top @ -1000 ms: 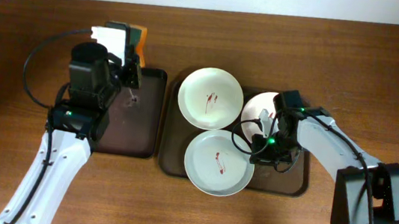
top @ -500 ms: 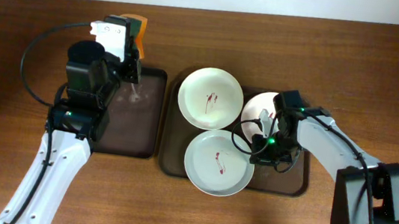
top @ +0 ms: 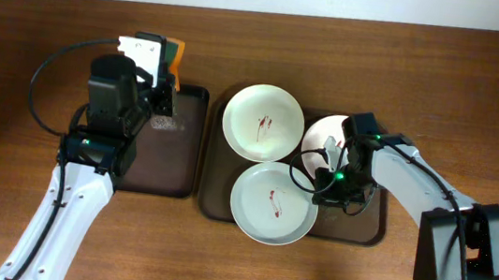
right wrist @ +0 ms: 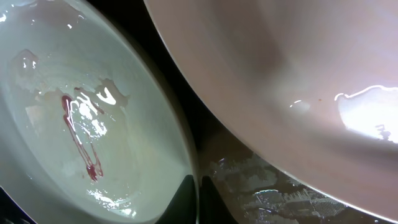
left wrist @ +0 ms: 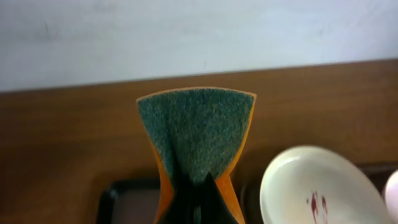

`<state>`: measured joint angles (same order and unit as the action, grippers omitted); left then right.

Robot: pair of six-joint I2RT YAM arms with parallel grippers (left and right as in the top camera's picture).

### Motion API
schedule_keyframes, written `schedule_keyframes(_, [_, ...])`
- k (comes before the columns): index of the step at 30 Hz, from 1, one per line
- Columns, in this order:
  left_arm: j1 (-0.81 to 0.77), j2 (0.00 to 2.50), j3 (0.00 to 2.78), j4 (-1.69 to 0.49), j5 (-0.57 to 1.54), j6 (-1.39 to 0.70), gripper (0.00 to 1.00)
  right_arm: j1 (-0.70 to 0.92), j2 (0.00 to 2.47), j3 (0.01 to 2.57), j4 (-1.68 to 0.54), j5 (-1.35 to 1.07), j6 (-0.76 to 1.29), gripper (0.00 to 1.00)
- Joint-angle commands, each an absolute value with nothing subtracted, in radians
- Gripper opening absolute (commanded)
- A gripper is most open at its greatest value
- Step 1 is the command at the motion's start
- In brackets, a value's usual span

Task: Clean dirty plates on tray and stack at the side
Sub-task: 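Scrub the front plate with the sponge in the left gripper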

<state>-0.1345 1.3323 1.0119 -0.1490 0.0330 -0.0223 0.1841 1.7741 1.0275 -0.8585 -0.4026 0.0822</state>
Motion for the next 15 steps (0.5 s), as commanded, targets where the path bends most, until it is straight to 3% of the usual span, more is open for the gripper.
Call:
schedule_keyframes(1, [-0.13, 1.343, 1.03, -0.191, 0.037, -0.01, 0.0, 0.19, 1.781, 1.019, -0.855, -0.408, 0.086, 0.04])
schedule_keyframes(15, [-0.185, 1.715, 1.03, -0.387, 0.083, -0.015, 0.0, 0.19, 1.781, 1.019, -0.855, -0.408, 0.086, 0.04])
